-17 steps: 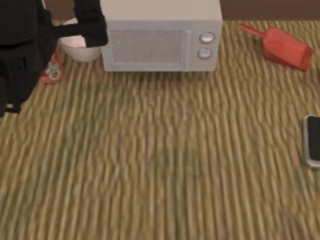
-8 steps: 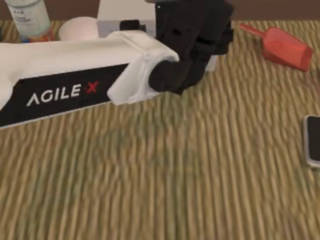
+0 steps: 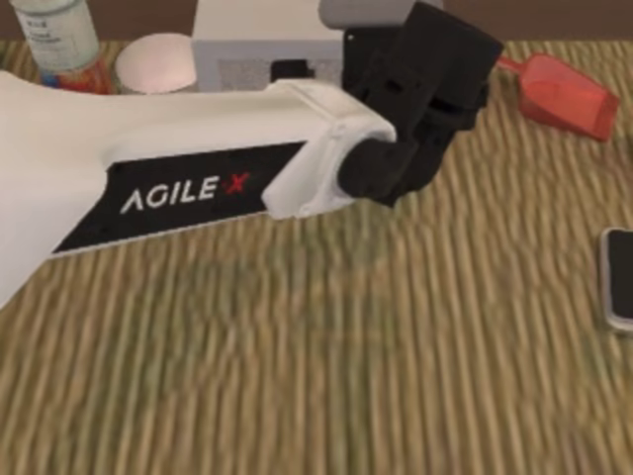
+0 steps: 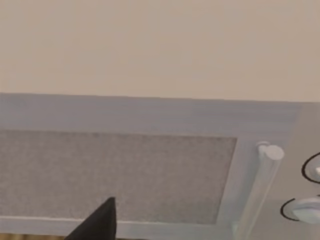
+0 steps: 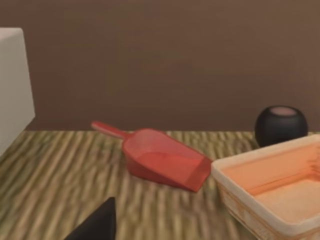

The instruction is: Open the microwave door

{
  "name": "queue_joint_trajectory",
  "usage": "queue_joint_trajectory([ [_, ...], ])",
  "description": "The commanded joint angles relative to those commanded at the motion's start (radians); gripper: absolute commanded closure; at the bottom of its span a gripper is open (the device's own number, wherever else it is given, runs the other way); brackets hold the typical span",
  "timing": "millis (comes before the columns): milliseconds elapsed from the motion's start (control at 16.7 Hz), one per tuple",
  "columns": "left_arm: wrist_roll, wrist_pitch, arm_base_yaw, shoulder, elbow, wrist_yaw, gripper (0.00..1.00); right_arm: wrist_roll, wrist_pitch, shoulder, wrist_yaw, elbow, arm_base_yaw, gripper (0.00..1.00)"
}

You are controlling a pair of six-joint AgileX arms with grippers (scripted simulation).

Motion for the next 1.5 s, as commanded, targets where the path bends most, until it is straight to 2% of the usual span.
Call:
queue_joint_trajectory([
  [180, 0.018, 0.018, 0.019, 0.042, 0.041, 0.018, 0.00, 0.000, 0.000, 0.000, 0.000, 0.000, 0.000, 0.00],
  [480, 0.078, 0.078, 0.100, 0.211, 0.183, 0.088, 0.00, 0.000, 0.000, 0.000, 0.000, 0.000, 0.000, 0.00],
  [780, 0.084, 0.084, 0.109, 0.224, 0.196, 0.095, 0.00, 0.000, 0.000, 0.000, 0.000, 0.000, 0.000, 0.00],
  [1500, 0.084, 0.084, 0.109, 0.224, 0.196, 0.095, 0.90, 0.000, 0.000, 0.000, 0.000, 0.000, 0.000, 0.00],
])
